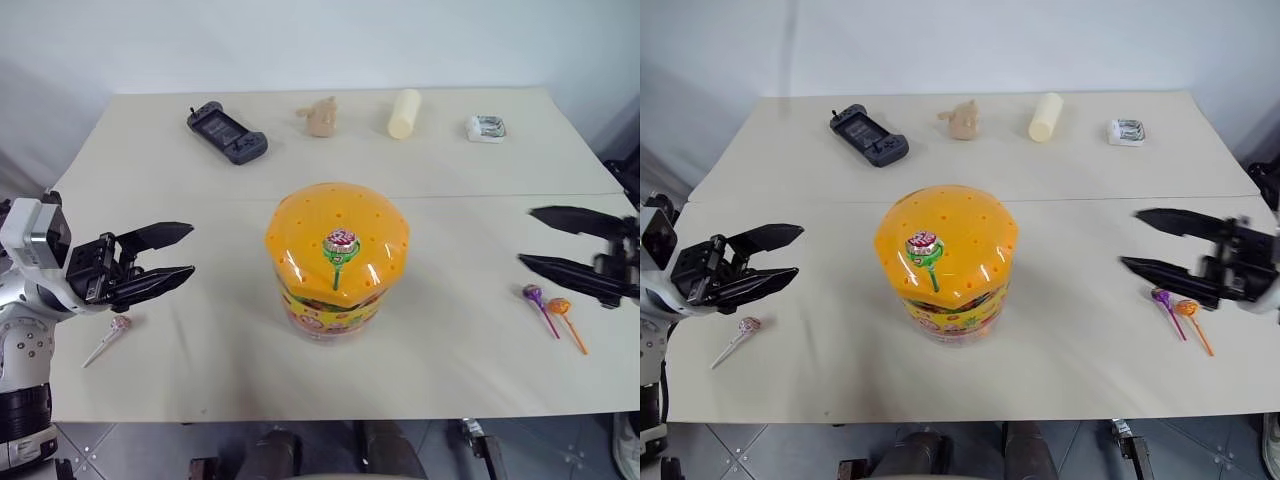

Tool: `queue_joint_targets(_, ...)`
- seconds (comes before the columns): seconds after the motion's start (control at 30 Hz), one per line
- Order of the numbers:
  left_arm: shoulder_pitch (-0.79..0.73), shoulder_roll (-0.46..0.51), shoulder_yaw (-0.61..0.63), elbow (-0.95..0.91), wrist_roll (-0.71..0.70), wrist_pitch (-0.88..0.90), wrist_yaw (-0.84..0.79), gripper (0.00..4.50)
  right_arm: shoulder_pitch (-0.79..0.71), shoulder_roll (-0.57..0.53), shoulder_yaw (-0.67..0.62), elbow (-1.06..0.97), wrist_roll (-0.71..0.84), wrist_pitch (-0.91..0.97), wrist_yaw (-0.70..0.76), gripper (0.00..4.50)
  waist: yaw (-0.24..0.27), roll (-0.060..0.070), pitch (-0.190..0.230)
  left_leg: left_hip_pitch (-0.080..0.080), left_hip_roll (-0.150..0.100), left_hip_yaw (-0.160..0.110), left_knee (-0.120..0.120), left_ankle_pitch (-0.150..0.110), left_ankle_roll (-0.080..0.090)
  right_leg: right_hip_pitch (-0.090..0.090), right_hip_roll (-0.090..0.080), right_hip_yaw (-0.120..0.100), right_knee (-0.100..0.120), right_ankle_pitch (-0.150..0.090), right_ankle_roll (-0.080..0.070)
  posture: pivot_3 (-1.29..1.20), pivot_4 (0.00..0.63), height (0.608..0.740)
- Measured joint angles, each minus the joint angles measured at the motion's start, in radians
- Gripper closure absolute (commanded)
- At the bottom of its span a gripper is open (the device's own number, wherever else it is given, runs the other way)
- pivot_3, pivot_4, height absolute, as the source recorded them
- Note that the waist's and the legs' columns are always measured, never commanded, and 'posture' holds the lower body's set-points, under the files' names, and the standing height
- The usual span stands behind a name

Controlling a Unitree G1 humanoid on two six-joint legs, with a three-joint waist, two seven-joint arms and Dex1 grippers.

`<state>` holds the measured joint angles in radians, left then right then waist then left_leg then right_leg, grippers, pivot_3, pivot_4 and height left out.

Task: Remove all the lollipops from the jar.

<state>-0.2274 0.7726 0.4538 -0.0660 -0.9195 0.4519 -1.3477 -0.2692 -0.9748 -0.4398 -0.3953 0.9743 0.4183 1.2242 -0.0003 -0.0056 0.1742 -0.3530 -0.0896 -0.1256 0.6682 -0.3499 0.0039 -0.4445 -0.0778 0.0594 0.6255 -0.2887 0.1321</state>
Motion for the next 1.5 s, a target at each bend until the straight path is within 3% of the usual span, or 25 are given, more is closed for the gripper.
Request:
queue_joint_targets(0.23, -0.020, -0.010, -0.011, -0.020, -0.003, 0.015, -0.003, 1.34, -0.303, 0.155, 0.309, -0.067, 0.049, 0.108, -0.082, 1.46, 0.022, -0.001, 0.000, -0.002, -0.001, -0.001, 0.001, -0.001, 0.001, -0.001, -0.001, -0.001, -0.002, 0.000, 0.000, 0.00, 0.150, 0.740)
queue_joint_targets(0.5, -0.002, -0.027, -0.029, -0.079, -0.008, 0.019, 0.002, 1.34, -0.400, 0.242, 0.479, -0.043, -0.059, 0.109, -0.035, 1.46, 0.021, -0.002, 0.000, -0.002, -0.001, -0.001, 0.001, -0.002, 0.002, -0.001, -0.001, -0.002, -0.002, 0.000, 0.000, 0.00, 0.150, 0.740)
queue_joint_targets(0.63, 0.003, -0.032, -0.033, -0.087, -0.008, 0.019, 0.003, 1.34, -0.431, 0.266, 0.506, -0.028, -0.108, 0.106, -0.032, 2.41, 0.011, -0.002, 0.000, -0.002, 0.000, 0.000, 0.005, -0.002, 0.001, -0.001, 0.000, -0.002, 0.000, 0.000, 0.000, 0.00, 0.150, 0.740)
queue_joint_targets(0.83, -0.001, -0.045, -0.033, -0.100, -0.013, 0.019, 0.006, 1.34, -0.435, 0.290, 0.507, -0.009, -0.120, 0.110, -0.024, 4.48, -0.003, -0.002, 0.000, -0.001, 0.000, 0.000, 0.005, -0.002, 0.000, -0.001, 0.000, -0.002, 0.002, 0.000, 0.000, 0.00, 0.150, 0.740)
queue_joint_targets(1.17, -0.032, -0.052, -0.041, -0.112, -0.022, 0.019, 0.015, 1.34, -0.435, 0.355, 0.455, 0.012, -0.051, 0.127, -0.037, 4.48, -0.001, -0.002, 0.000, -0.002, -0.001, -0.001, 0.006, -0.002, 0.001, -0.001, 0.000, -0.002, 0.001, 0.000, 0.000, 0.00, 0.150, 0.740)
queue_joint_targets(1.33, -0.040, -0.063, -0.058, -0.117, -0.026, 0.019, 0.015, 1.34, -0.470, 0.363, 0.300, 0.046, 0.058, 0.173, -0.195, 4.48, 0.000, -0.002, 0.000, -0.002, -0.001, -0.001, 0.006, -0.002, 0.001, -0.001, 0.000, -0.002, 0.001, 0.000, 0.000, 0.00, 0.150, 0.740)
queue_joint_targets(1.4, -0.047, -0.072, -0.079, -0.127, -0.033, 0.020, 0.014, 1.34, -0.471, 0.308, 0.232, 0.051, 0.089, 0.201, -0.242, 4.48, 0.002, -0.002, 0.000, -0.003, -0.001, -0.001, 0.005, -0.003, 0.001, -0.001, -0.001, -0.002, 0.000, 0.000, 0.000, 0.00, 0.150, 0.740)
queue_joint_targets(1.5, -0.073, -0.076, -0.103, -0.155, -0.039, 0.023, 0.004, 1.34, -0.430, 0.137, 0.109, 0.119, 0.082, 0.245, -0.259, 4.48, 0.019, -0.002, 0.000, -0.004, -0.002, -0.001, 0.007, -0.004, 0.003, -0.001, -0.002, -0.003, -0.001, 0.000, 0.000, 0.00, 0.150, 0.740)
